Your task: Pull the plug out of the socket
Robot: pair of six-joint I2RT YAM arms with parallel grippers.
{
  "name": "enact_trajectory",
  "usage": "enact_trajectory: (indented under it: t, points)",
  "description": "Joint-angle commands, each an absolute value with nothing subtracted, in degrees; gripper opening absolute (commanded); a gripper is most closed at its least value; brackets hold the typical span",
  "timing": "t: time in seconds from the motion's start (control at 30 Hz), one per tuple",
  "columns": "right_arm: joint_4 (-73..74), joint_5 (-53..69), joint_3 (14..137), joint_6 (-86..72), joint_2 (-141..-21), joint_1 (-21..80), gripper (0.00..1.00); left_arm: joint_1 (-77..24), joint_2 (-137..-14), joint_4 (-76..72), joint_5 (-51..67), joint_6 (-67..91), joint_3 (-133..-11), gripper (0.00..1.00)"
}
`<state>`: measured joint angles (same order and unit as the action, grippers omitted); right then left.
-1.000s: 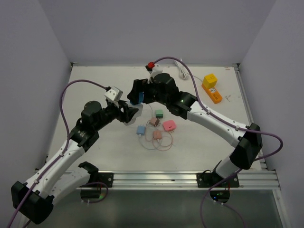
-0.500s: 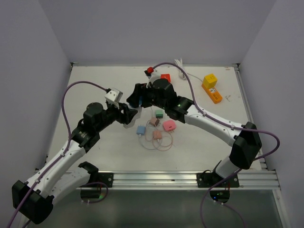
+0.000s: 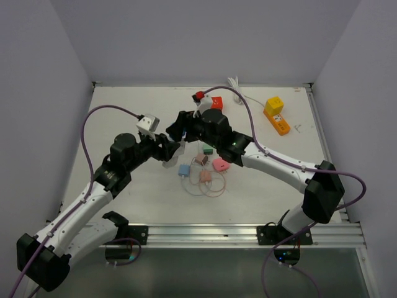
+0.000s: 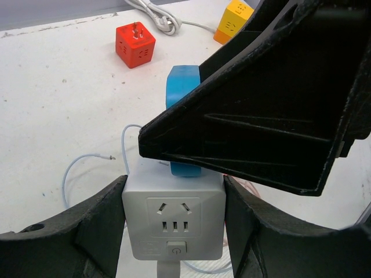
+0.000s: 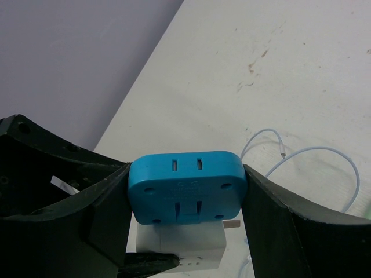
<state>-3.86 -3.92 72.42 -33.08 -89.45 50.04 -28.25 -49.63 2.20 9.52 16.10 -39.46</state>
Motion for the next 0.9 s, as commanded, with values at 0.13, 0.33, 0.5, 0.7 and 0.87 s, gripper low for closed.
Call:
enact_trajectory:
  t: [0.13, 0.33, 0.5, 0.7, 0.87]
  points:
    - [-3.08, -11.07, 79.35, -28.48, -86.75, 47.73, 0.0, -27.33, -50.71, -0.53, 8.43, 15.29, -40.51, 0.0]
    - [-0.53, -8.18, 85.85, -27.25, -88.5, 43.52, 0.0, -27.42, -52.91, -0.09, 13.44, 14.06, -41.31, 0.0]
    - [-0.18, -6.59, 88.68, -26.63, -89.65, 41.05, 0.0, -27.68, -53.96, -0.09, 15.73, 13.36, -41.83, 0.0]
    - [-1.05, -8.7, 90.0, -24.43, -89.47, 39.64, 0.0, -27.95, -56.34, 3.34, 16.7, 13.27, -42.8, 0.0]
    - [-1.5, -9.4, 90.7, -23.73, -89.38, 37.62, 0.0, -28.04, -57.39, 4.13, 17.58, 12.92, -43.24, 0.0]
